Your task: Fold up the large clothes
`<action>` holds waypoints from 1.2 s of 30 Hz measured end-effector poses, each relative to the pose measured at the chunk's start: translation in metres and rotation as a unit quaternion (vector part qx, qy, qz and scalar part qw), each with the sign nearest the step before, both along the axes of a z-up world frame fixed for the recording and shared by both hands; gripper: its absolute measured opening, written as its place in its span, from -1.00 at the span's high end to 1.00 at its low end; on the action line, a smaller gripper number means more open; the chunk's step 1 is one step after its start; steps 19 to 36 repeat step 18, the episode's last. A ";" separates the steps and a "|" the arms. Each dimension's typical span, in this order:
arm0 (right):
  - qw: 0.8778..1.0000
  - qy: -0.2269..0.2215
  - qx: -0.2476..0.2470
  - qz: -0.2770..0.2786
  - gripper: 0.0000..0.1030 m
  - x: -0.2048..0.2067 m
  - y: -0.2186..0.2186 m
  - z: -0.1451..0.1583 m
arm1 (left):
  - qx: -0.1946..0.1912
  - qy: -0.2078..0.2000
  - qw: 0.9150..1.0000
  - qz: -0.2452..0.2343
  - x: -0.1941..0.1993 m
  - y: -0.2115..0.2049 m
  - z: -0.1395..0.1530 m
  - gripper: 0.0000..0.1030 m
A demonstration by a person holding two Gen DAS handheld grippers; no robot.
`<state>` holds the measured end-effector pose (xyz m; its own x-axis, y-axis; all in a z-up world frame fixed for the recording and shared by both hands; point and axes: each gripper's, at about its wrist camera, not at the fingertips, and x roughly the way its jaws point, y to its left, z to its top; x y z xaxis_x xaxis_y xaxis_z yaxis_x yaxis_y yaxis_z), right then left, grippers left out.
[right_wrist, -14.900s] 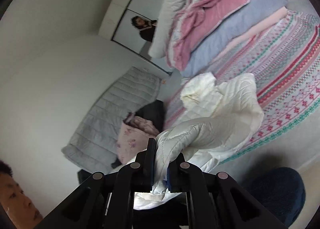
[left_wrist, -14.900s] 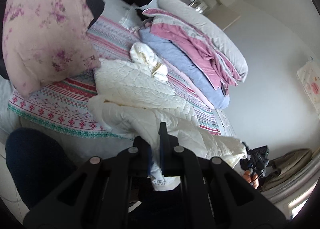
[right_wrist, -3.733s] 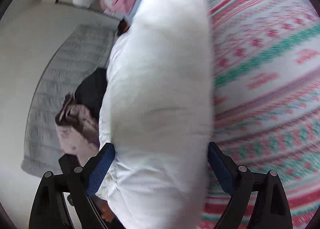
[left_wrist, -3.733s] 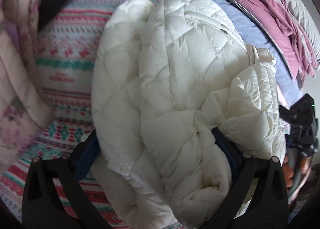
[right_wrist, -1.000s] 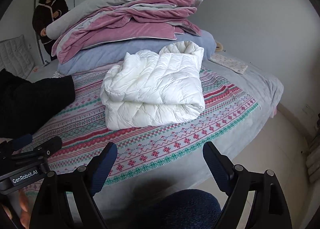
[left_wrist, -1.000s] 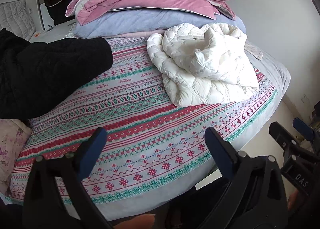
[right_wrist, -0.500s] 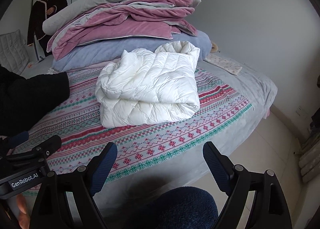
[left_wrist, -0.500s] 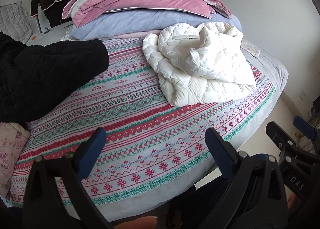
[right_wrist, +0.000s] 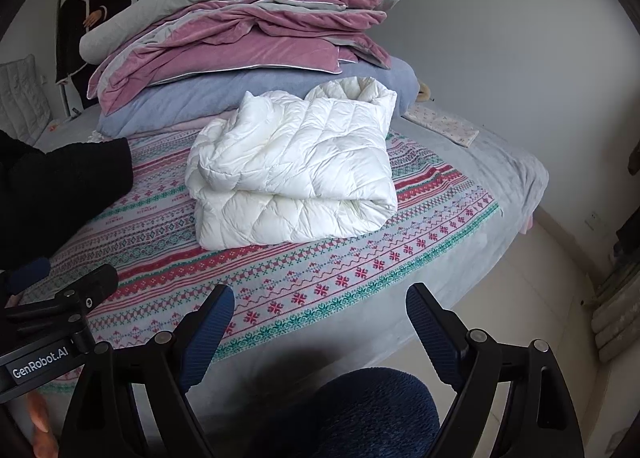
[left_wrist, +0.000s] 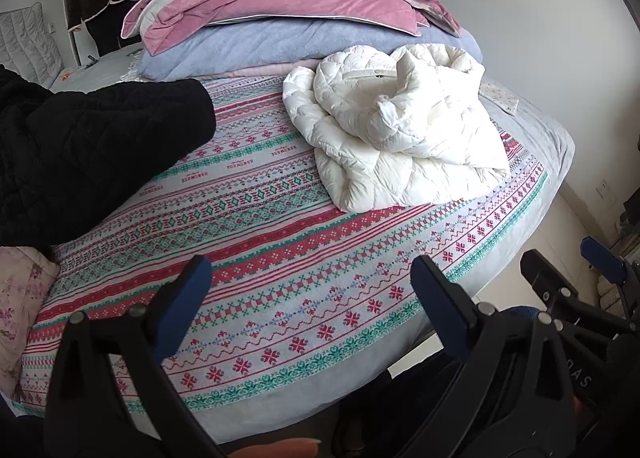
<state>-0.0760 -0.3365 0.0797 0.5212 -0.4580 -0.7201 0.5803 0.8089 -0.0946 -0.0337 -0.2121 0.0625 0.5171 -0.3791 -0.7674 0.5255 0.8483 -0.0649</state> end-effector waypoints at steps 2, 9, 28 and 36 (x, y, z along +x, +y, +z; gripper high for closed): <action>1.000 0.003 0.002 -0.001 -0.73 0.002 -0.001 -0.002 | 0.003 0.000 1.000 0.000 0.000 -0.001 -0.001 -0.93; 1.000 0.006 0.003 -0.002 -0.73 0.003 -0.001 -0.005 | 0.005 -0.001 1.000 -0.003 0.000 -0.002 -0.003 -0.93; 1.000 0.007 0.004 -0.002 -0.73 0.004 -0.002 -0.006 | 0.007 0.000 1.000 -0.006 0.001 -0.004 -0.005 -0.93; 1.000 0.007 0.004 -0.002 -0.73 0.004 -0.002 -0.006 | 0.007 0.000 1.000 -0.006 0.001 -0.004 -0.005 -0.93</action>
